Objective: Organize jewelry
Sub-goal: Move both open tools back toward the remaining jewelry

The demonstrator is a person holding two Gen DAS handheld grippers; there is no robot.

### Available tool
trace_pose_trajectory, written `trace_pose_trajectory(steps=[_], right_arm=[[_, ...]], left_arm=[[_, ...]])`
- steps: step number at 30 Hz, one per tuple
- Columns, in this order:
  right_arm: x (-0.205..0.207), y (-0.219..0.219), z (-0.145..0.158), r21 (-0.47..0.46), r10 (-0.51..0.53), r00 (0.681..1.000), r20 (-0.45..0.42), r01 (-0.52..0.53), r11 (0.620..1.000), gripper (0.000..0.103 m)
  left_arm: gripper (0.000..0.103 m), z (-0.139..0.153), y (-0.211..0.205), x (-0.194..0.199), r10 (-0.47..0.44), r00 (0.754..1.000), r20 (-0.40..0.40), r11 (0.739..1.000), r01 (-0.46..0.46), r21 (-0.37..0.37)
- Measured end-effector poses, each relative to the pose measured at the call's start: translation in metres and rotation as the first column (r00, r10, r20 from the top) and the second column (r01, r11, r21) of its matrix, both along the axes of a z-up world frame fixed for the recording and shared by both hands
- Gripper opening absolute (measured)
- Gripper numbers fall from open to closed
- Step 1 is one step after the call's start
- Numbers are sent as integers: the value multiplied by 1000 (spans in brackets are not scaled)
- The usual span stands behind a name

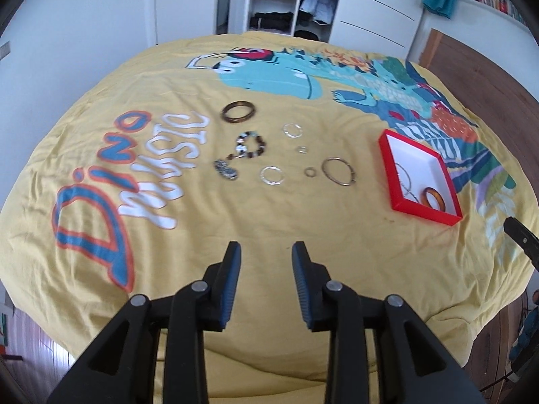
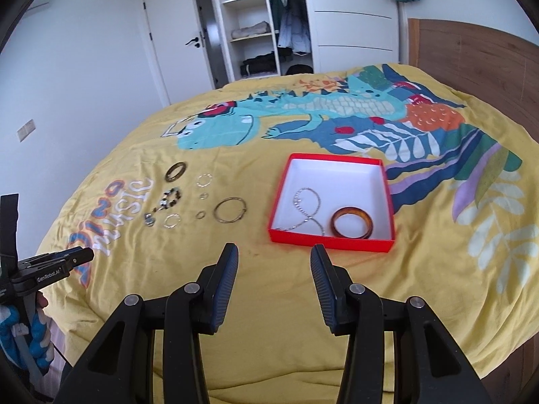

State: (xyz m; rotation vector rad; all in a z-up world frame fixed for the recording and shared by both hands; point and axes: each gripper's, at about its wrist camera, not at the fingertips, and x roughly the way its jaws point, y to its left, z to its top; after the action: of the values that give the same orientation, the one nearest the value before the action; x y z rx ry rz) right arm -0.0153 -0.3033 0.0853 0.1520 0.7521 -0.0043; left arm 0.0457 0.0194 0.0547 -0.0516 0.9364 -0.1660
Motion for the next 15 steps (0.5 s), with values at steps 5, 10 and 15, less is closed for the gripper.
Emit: trace_pose_trajectory(steps=[5, 10, 15], right_arm=[[-2, 23, 1, -7, 52, 999, 4, -52, 999, 44], [6, 39, -4, -9, 101, 995, -4, -102, 995, 44], [22, 50, -20, 12, 146, 989, -34, -145, 989, 44]], left_arm=[[30, -7, 25, -8, 57, 998, -4, 998, -57, 7], [30, -17, 41, -6, 93, 995, -21, 996, -93, 7], [30, -29, 44, 4, 102, 994, -46, 995, -102, 9]])
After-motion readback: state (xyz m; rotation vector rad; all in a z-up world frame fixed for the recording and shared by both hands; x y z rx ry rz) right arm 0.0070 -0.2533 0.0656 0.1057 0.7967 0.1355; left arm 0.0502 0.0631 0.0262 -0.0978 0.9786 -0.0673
